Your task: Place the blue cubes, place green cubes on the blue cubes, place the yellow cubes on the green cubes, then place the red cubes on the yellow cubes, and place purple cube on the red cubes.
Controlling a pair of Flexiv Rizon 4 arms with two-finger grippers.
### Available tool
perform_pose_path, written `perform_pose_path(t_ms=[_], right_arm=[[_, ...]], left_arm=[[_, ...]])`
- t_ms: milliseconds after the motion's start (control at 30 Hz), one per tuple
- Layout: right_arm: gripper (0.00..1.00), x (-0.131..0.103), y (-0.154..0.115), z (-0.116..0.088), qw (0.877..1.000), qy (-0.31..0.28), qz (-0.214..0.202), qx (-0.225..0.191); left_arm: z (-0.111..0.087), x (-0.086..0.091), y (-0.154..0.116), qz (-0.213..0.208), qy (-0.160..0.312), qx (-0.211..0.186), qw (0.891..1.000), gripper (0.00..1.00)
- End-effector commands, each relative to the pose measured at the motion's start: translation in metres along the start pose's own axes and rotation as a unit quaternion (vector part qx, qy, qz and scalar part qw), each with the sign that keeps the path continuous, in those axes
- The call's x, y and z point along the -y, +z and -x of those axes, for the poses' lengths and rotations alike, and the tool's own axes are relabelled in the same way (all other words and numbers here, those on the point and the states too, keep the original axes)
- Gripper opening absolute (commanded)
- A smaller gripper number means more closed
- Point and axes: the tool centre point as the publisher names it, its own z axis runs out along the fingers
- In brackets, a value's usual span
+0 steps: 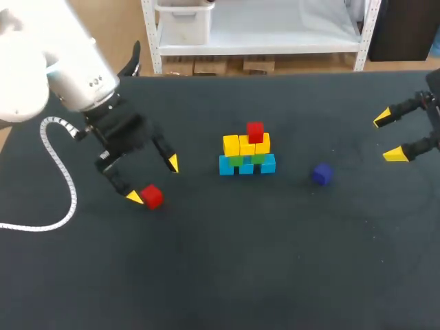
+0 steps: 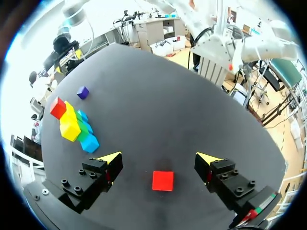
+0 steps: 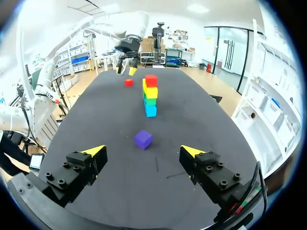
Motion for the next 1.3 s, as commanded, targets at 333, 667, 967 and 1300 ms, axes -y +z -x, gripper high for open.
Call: perform_pose_path(t_ms=[333,667,967,1300], right_arm=[[1.00,0.000,0.000,0.000,1.000,0.000,0.000,0.001],[1.00,0.000,0.000,0.000,1.000,0.000,0.000,0.001],[1.00,0.000,0.000,0.000,1.000,0.000,0.000,0.001],[1.00,0.000,0.000,0.000,1.000,0.000,0.000,0.001]], left_arm=[[-0.027,0.009,0.015,-0.019,-0.006,-0.015,1.000,1.00],[-0.037,0.008,0.024,-0.022,-0.005,-0.022,1.000,0.91],[-0.046,0.009,0.028,-0.026,-0.014,-0.026,0.999,0.76],[-0.047,0.006,0.031,-0.029,-0.017,-0.030,0.999,0.01]])
